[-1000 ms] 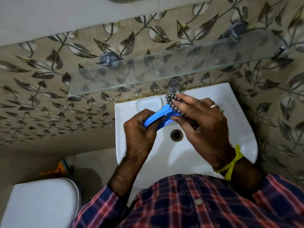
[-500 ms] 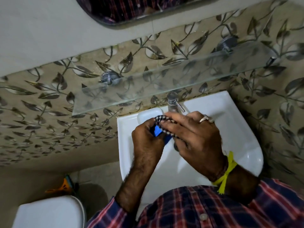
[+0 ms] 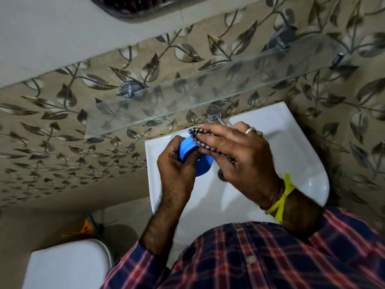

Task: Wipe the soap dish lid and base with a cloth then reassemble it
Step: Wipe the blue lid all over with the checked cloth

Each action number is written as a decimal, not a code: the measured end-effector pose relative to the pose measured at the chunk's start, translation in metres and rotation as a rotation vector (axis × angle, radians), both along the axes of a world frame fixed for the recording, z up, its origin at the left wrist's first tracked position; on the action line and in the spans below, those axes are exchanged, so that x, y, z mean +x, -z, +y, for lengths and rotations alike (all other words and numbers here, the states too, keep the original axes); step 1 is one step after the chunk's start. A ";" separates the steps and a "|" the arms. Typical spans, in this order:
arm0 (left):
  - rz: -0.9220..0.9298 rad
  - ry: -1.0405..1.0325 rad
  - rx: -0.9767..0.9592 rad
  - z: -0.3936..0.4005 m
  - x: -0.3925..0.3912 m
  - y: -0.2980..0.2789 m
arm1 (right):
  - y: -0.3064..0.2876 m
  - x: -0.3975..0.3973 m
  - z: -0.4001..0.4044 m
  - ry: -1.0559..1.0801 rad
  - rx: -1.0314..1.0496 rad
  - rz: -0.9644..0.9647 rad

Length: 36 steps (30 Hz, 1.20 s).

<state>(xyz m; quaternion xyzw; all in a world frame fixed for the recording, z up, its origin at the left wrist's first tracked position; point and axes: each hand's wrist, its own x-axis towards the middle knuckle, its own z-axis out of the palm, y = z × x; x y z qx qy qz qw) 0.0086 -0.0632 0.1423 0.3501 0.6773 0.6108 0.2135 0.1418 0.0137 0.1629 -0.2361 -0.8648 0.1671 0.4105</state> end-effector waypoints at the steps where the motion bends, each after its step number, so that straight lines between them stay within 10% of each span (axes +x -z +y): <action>1: -0.015 -0.001 0.022 -0.001 -0.003 -0.002 | 0.001 0.001 -0.003 -0.016 0.043 0.002; 23: -0.406 0.028 0.203 -0.007 0.002 -0.005 | -0.002 -0.009 0.006 0.051 -0.103 0.084; 28: 0.101 0.119 -0.117 -0.003 -0.009 -0.019 | -0.013 -0.011 0.003 0.062 0.056 -0.117; 36: -0.015 0.056 -0.025 -0.002 -0.008 -0.025 | 0.000 0.002 0.003 0.053 -0.009 -0.055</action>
